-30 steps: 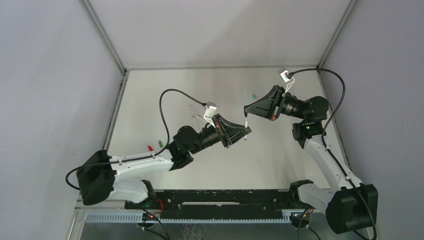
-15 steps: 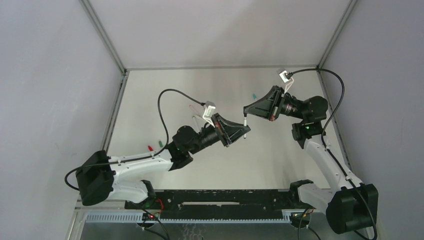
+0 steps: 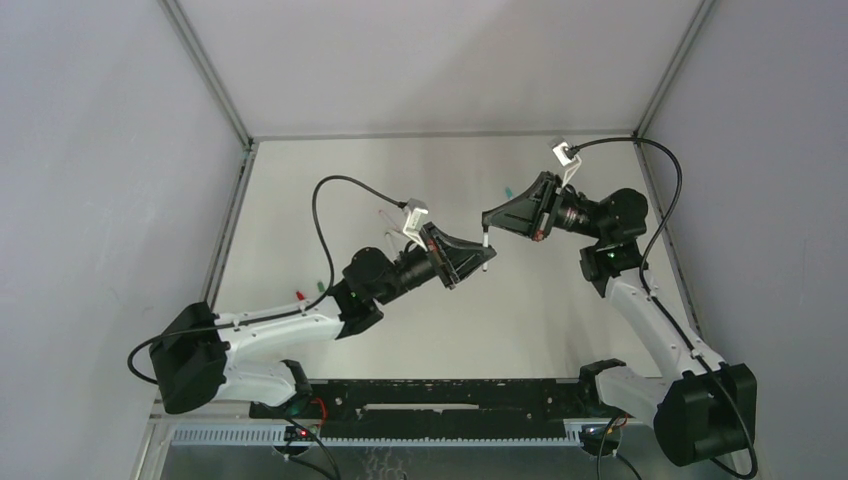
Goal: Insert the pens into the pen caps
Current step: Insert the pen cap onto the pen, then place the pen at the center of the board.
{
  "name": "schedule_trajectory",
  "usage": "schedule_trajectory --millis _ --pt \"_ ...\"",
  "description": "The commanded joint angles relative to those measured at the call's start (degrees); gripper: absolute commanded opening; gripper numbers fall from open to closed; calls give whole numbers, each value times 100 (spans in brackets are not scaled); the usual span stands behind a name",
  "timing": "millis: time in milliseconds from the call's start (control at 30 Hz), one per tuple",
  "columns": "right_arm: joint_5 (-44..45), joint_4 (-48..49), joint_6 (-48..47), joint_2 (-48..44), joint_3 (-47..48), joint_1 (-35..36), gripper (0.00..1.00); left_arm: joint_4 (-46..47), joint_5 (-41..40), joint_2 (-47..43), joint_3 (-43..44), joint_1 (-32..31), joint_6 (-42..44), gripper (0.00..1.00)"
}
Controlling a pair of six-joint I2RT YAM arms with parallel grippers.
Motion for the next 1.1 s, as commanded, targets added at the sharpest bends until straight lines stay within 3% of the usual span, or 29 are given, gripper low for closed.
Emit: schedule_trajectory --millis 0,267,433,700,867,900,967,1067 --pt "-163 -207 -277 9 -12 149 0 96 -482 -282 429 278 417 0" --pt "67 -519 -809 292 -164 716 0 151 -898 -152 834 646 177 0" --pt "71 -1276 -1747 427 -31 965 0 -127 -47 -167 1275 1090 -245 0" --pt "-176 -1447 -1828 457 67 979 0 -1157 236 -931 1198 1560 510 0" --pt "-172 -1294 -1733 454 67 1050 0 -1014 554 -657 1192 1507 788 0" --pt "-170 -1280 -1724 398 67 957 5 -987 638 -591 1148 1483 805 0" --pt "-186 -1275 -1711 245 67 731 30 -983 753 -506 982 1341 894 0" --pt "-254 -1231 -1663 -40 67 356 48 -968 788 -491 549 1163 938 0"
